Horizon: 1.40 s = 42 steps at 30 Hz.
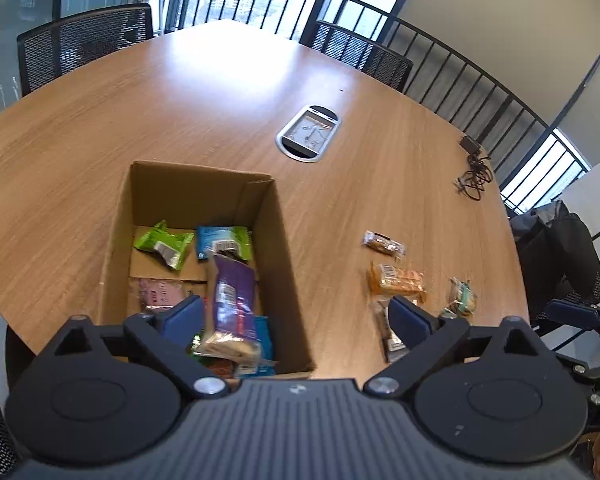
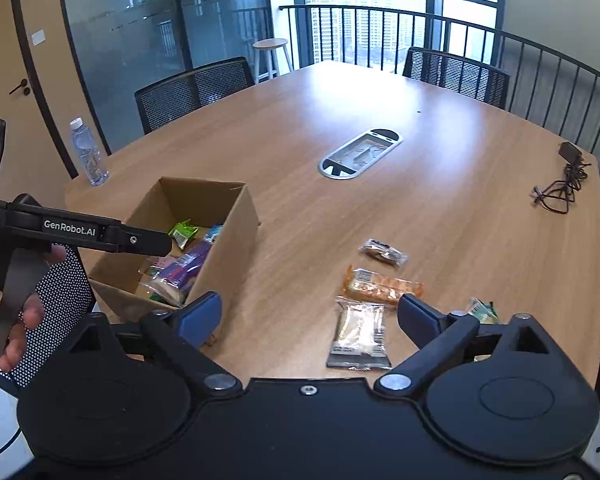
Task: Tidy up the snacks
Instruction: 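Withdraw both grippers from the box toward the remaining snacks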
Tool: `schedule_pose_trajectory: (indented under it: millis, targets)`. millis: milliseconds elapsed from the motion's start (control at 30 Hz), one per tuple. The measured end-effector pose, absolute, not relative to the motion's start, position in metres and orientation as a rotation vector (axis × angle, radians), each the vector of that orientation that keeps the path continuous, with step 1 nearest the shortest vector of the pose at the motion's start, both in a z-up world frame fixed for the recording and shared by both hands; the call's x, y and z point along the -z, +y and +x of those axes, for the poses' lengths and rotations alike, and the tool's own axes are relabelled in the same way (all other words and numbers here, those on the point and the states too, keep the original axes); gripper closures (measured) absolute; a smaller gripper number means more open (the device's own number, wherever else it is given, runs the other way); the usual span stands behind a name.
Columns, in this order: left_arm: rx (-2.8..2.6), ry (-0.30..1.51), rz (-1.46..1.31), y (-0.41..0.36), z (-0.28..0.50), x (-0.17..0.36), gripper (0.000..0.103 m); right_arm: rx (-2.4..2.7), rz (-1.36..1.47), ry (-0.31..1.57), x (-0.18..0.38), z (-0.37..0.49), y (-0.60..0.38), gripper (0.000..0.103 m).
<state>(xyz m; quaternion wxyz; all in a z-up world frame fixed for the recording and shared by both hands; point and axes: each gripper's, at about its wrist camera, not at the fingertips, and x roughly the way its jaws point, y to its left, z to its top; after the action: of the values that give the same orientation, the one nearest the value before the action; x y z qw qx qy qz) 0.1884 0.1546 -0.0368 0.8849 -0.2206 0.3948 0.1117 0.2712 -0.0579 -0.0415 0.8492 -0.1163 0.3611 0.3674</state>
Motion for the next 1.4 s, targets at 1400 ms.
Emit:
schedule_pose_trajectory:
  millis: [1400]
  targets:
    - [-0.094, 0.870, -0.401, 0.041, 0.261, 0.062, 0.003, -0.431, -0.073, 0.825, 0.087, 0.343, -0.198, 0.001]
